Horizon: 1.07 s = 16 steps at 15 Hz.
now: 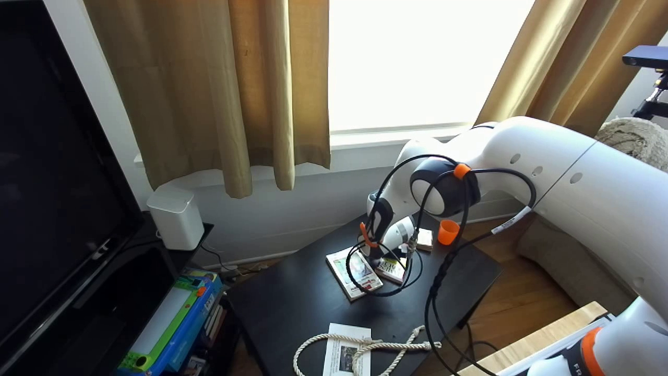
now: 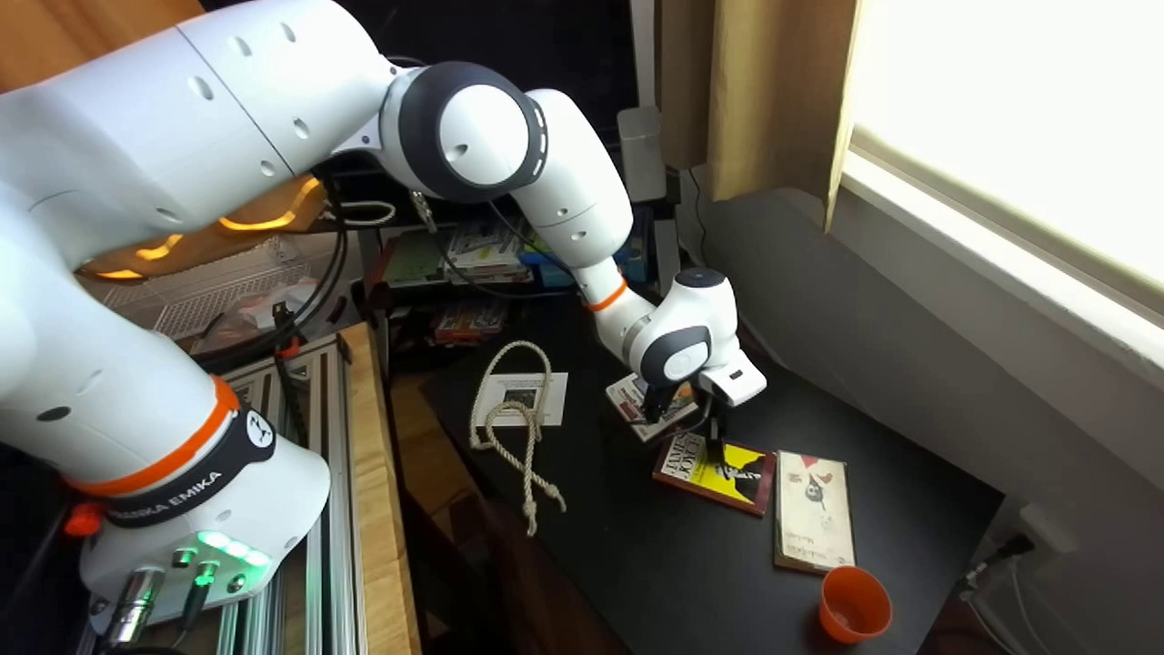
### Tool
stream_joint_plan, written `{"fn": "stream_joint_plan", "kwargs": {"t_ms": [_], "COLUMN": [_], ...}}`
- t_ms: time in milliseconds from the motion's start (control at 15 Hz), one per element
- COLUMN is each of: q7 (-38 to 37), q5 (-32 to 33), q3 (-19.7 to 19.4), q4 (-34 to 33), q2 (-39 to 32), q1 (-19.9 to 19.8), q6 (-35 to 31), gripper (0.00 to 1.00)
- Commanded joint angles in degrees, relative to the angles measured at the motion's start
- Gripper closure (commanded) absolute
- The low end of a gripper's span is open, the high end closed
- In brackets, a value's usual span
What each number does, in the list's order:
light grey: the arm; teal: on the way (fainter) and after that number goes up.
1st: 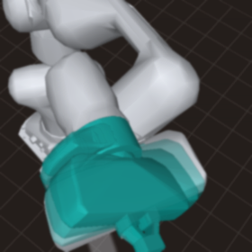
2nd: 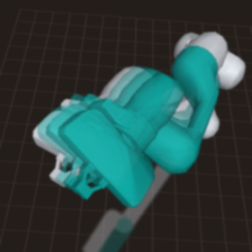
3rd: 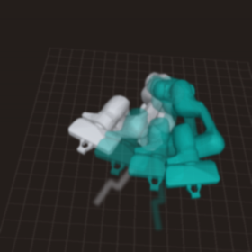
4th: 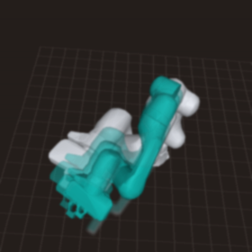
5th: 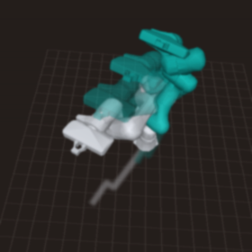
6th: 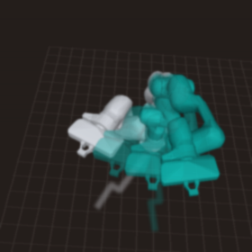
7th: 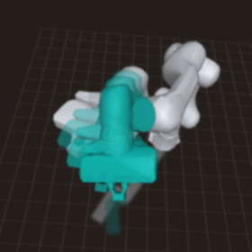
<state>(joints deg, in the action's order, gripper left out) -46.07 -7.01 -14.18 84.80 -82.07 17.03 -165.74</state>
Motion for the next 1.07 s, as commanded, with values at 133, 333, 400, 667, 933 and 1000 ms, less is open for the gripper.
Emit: {"fn": "stream_joint_plan", "kwargs": {"t_ms": [133,333,400,667,933,1000], "q7": [0.6,1.1,1.2,1.8,3.0,3.7], "q5": [-1.3,-1.1,-1.1,-1.0,-1.2,-1.3], "q3": [-0.1,-0.2,-0.3,-1.2,-0.3,0.4], "q4": [2.7,4.2,4.6,5.7,6.9,6.7], "q2": [3.0,5.0,5.7,6.6,7.7,7.4], "q1": [-0.6,-0.8,-1.0,-2.6,-5.2,-6.1], "q6": [-1.0,-1.1,-0.9,-1.5,-1.3,-1.8], "gripper": [1.0,1.0,0.75,0.52,0.23,0.14]}}
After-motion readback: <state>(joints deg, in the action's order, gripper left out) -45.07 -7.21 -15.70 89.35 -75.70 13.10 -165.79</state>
